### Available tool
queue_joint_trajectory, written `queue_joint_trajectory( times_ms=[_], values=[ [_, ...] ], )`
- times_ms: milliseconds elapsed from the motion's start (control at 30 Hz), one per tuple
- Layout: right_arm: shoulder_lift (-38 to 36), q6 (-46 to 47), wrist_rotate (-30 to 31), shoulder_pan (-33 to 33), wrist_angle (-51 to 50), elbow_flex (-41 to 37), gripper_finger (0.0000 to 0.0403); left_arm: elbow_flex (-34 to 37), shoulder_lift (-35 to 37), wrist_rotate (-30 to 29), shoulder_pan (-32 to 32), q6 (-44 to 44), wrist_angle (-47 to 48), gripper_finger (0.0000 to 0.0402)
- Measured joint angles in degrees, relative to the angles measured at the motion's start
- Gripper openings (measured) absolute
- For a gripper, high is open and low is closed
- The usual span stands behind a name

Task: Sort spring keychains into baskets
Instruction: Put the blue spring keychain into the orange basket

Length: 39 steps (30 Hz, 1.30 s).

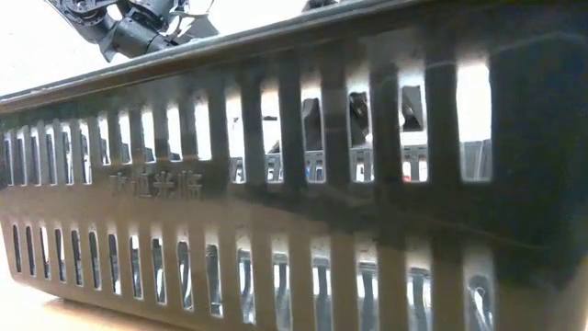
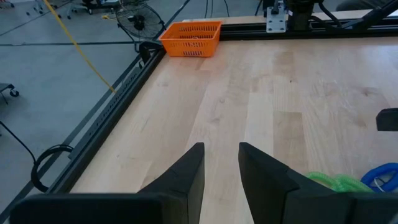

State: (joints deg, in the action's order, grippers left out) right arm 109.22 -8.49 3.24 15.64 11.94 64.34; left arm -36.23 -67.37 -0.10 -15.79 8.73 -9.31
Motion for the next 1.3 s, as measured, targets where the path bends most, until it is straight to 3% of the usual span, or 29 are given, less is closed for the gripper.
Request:
queue_joint_trajectory(
  times_ms=[400, 700, 867, 1300],
  values=[
    [-0.4, 2.3, 0.0, 0.0, -0.8, 0.0, 0.0, 0.0, 0.0, 0.0, 0.0, 0.0, 0.0, 0.0108],
    [-8.4, 3.8, 1.6, 0.6, -4.1, -1.9, 0.0, 0.0, 0.0, 0.0, 0.0, 0.0, 0.0, 0.0108],
    [-16.0, 4.2, 1.6, 1.1, -2.3, -8.3, 0.0, 0.0, 0.0, 0.0, 0.0, 0.0, 0.0, 0.0108],
    [-43.8, 9.5, 8.8, 1.1, 4.5, -31.3, 0.0, 0.0, 0.0, 0.0, 0.0, 0.0, -0.8, 0.0108]
  ],
)
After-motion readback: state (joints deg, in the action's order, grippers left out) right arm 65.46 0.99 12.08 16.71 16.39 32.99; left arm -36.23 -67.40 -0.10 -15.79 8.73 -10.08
